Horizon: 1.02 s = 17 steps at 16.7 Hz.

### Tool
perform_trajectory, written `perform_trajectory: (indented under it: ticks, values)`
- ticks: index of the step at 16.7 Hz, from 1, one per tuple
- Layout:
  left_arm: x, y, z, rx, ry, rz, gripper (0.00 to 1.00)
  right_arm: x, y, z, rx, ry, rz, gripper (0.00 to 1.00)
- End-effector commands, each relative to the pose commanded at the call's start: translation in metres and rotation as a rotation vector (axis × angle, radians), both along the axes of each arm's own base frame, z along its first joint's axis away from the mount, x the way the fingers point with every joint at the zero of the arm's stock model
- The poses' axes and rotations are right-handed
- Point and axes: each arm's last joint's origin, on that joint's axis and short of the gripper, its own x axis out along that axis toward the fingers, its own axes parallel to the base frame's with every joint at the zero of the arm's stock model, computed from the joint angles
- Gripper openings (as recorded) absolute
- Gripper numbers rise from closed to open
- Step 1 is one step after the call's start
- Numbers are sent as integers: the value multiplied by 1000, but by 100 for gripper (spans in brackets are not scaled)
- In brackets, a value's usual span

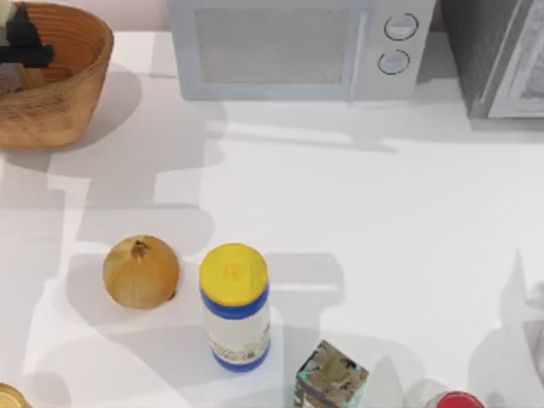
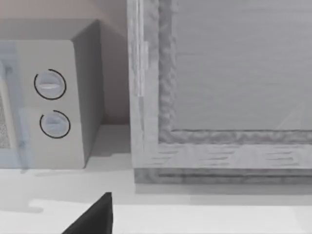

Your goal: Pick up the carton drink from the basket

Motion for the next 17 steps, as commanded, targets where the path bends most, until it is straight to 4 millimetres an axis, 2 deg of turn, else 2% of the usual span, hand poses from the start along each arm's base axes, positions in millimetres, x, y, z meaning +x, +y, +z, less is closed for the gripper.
perform_trajectory:
  ticks: [5, 13, 14, 17]
  values:
    - [0, 0, 0, 0, 0, 0, 2, 0, 0, 0, 0, 0, 0, 100]
    - [0, 0, 0, 0, 0, 0, 0, 0, 0, 0, 0, 0, 0, 100]
    - [-1, 3, 9, 6, -20, 6, 0, 0, 0, 0, 0, 0, 0, 100]
    - [0, 3, 12, 1, -7, 7, 0, 0, 0, 0, 0, 0, 0, 100]
